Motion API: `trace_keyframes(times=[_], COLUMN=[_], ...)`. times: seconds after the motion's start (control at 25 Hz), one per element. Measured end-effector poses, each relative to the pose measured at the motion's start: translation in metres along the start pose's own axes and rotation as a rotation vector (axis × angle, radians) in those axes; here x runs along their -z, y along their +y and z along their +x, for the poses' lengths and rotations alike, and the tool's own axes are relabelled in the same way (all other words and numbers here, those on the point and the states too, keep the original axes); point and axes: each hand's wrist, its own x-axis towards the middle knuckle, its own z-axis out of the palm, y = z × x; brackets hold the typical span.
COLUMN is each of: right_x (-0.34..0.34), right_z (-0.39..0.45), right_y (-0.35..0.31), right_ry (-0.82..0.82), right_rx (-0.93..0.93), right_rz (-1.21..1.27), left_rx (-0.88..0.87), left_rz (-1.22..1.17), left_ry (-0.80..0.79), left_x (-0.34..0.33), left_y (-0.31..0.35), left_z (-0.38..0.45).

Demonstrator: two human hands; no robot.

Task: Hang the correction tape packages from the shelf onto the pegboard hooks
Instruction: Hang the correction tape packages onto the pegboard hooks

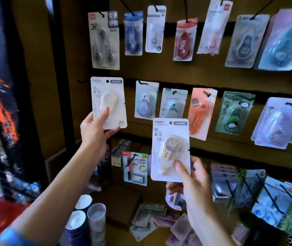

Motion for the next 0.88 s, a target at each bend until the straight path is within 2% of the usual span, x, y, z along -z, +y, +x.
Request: trace_keyframes(times=[0.36, 0.48, 0.68, 0.88], right_x=[-0.026, -0.027, -0.035, -0.039], right_z=[0.029, 0.034, 0.041, 0.042], right_y=[0.022, 0.028, 0.032, 0.032], right_ry=[-0.026, -0.027, -0.047, -0.067], right_rx=[-0.037, -0.048, -0.063, -0.104], right_rz=[-0.018, -0.016, -0.016, 0.027], left_rx=[0.005, 0.024, 0.152, 0.295], left_rz=[0.115, 0.144, 0.170, 0.065], left_ry=[0.086, 0.064, 0.092, 0.064], left_x=[0.020, 0.022, 0.012, 0.012], left_y=[-0.017, -0.022, -0.021, -0.033], left_z=[0.048, 0.054, 0.080, 0.092])
